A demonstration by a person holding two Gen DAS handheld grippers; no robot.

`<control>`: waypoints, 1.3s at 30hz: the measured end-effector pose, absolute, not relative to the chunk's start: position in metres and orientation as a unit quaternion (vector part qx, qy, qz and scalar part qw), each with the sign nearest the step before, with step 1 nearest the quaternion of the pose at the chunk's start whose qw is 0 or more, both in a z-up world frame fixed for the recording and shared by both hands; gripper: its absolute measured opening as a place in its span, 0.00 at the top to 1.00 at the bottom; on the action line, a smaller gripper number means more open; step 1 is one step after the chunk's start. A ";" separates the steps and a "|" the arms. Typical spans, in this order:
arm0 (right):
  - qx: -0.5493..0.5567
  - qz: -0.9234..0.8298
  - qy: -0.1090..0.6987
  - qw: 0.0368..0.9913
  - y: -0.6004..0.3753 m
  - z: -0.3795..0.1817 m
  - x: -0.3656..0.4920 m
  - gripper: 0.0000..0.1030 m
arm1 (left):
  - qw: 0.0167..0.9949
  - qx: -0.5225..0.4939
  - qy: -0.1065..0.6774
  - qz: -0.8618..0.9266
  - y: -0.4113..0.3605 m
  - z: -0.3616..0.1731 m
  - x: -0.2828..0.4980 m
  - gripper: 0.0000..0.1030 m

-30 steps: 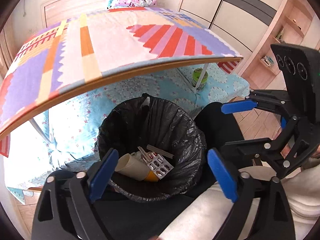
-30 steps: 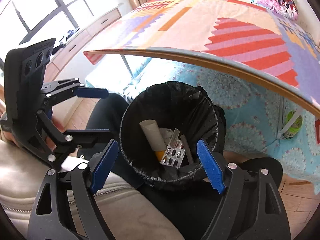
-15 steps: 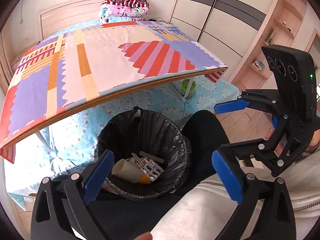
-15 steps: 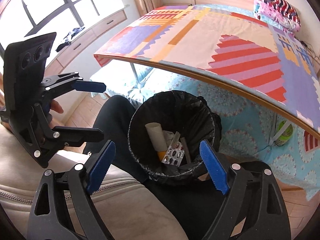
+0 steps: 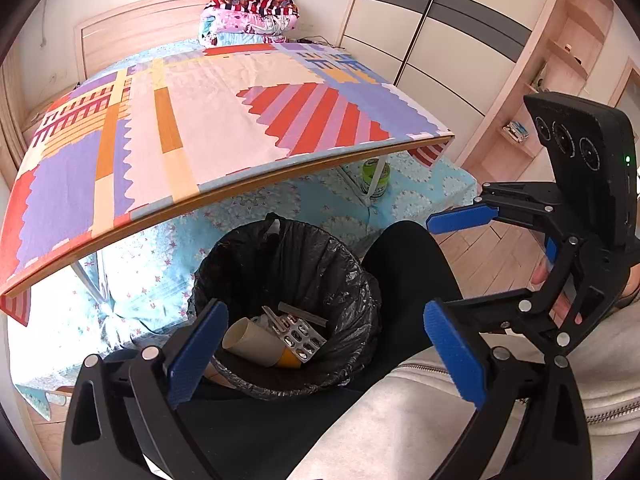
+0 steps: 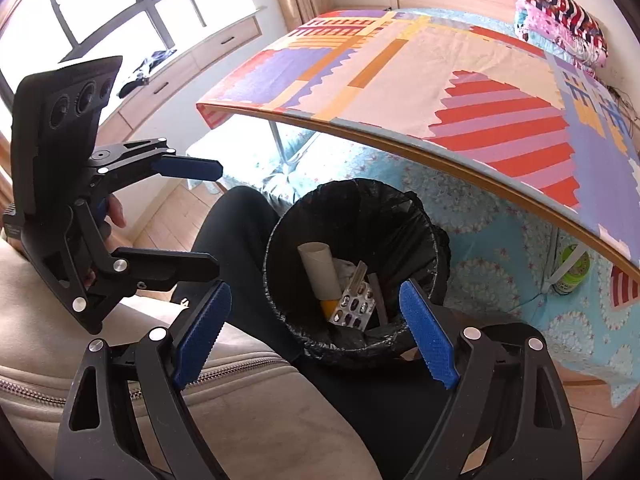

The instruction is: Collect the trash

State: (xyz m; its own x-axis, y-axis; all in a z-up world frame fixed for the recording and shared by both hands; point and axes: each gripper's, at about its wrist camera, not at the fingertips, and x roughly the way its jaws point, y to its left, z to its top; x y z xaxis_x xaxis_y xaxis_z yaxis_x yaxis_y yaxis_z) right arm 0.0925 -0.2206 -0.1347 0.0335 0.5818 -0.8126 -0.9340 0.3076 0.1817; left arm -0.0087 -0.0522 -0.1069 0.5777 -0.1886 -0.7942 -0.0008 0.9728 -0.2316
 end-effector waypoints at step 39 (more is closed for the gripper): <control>-0.209 0.551 0.428 0.685 -0.220 -0.137 0.092 0.16 | 0.882 -0.110 0.455 -0.053 -0.054 -0.107 -0.009 0.08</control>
State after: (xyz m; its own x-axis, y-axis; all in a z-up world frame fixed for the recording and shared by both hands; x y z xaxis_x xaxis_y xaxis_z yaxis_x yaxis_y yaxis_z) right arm 0.0916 -0.2199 -0.1366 0.0270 0.5769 -0.8163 -0.9341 0.3054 0.1849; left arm -0.0090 -0.0537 -0.1074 0.5805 -0.1939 -0.7908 -0.0056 0.9703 -0.2420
